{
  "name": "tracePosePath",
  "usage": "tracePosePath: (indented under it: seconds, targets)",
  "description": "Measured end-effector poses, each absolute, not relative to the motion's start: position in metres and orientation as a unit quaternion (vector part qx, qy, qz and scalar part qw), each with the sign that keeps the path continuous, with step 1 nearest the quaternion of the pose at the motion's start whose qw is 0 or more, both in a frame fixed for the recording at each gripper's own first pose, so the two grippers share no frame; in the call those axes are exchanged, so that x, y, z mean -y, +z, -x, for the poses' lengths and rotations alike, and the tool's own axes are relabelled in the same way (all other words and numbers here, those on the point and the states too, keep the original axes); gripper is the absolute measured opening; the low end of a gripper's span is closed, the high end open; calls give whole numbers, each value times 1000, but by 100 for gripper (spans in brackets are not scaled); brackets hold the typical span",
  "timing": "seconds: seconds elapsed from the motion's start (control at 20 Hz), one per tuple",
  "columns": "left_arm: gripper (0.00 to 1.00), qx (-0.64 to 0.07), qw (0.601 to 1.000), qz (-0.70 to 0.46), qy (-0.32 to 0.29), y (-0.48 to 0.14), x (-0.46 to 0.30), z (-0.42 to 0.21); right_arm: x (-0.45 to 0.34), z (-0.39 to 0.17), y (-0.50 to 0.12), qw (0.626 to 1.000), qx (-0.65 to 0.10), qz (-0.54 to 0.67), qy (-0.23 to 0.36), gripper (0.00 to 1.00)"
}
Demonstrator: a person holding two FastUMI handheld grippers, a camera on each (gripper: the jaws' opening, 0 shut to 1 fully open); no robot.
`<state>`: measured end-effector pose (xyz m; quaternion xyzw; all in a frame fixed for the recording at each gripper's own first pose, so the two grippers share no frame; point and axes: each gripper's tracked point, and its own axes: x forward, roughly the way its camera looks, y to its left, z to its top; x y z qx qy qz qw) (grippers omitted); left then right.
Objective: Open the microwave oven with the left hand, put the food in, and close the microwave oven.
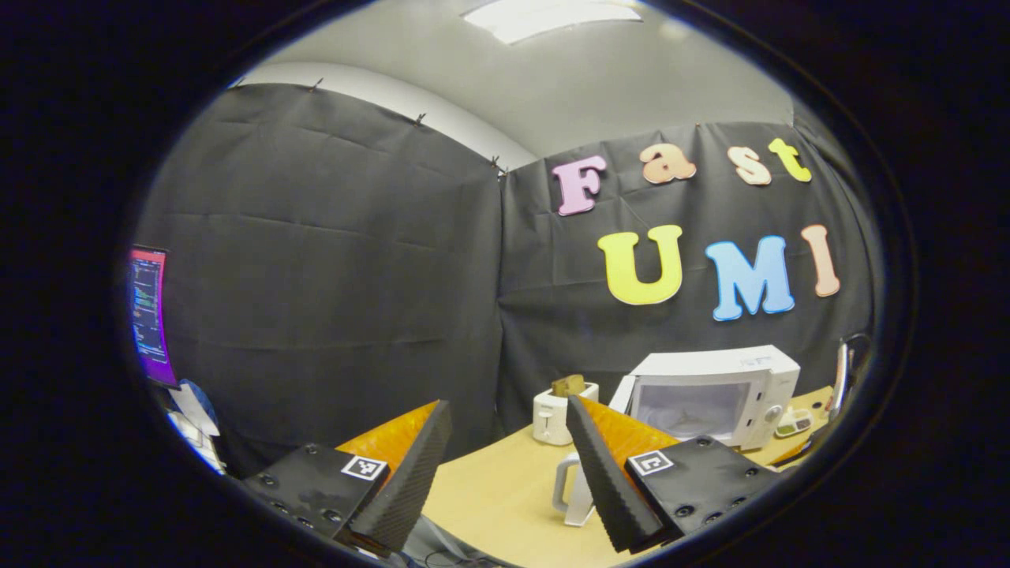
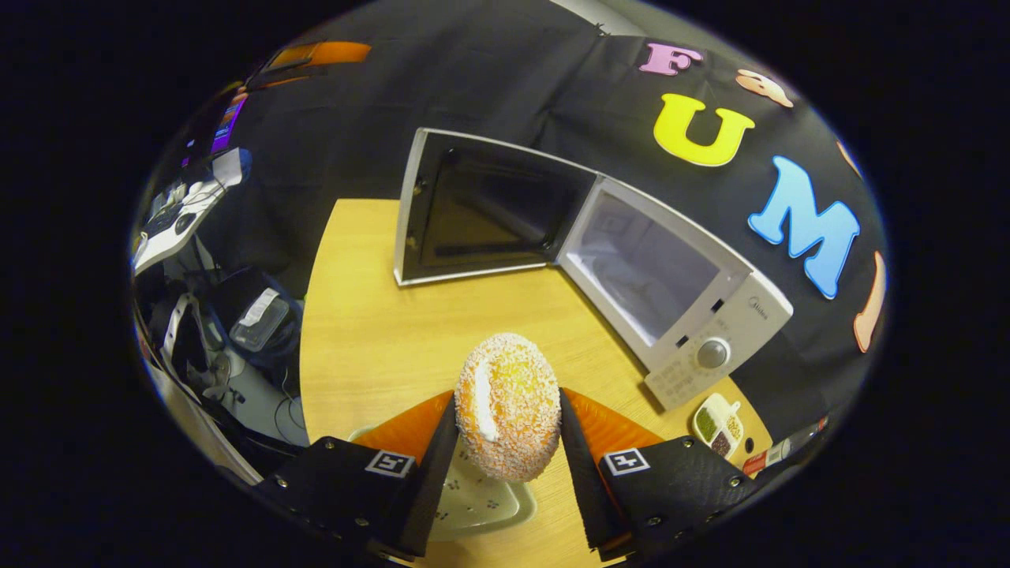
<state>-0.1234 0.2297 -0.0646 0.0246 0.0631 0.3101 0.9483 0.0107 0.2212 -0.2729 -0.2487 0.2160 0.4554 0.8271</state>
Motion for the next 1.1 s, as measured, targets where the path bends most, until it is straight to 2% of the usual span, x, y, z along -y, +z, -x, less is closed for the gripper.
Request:
tracePosePath:
  seconds: [0.4, 0.7, 1.1]
  targets:
    - [95, -49, 952, -23, 301, -63, -276, 94, -278, -94, -217, 865, -143, 251, 410, 72]
    - [94, -52, 947, -15, 317, -72, -317, 105, -306, -145, -215, 871, -86, 303, 377, 72]
    - [95, -76, 933, -16, 350, -93, -364, 128, -339, -207, -251, 872, -86, 335, 346, 72]
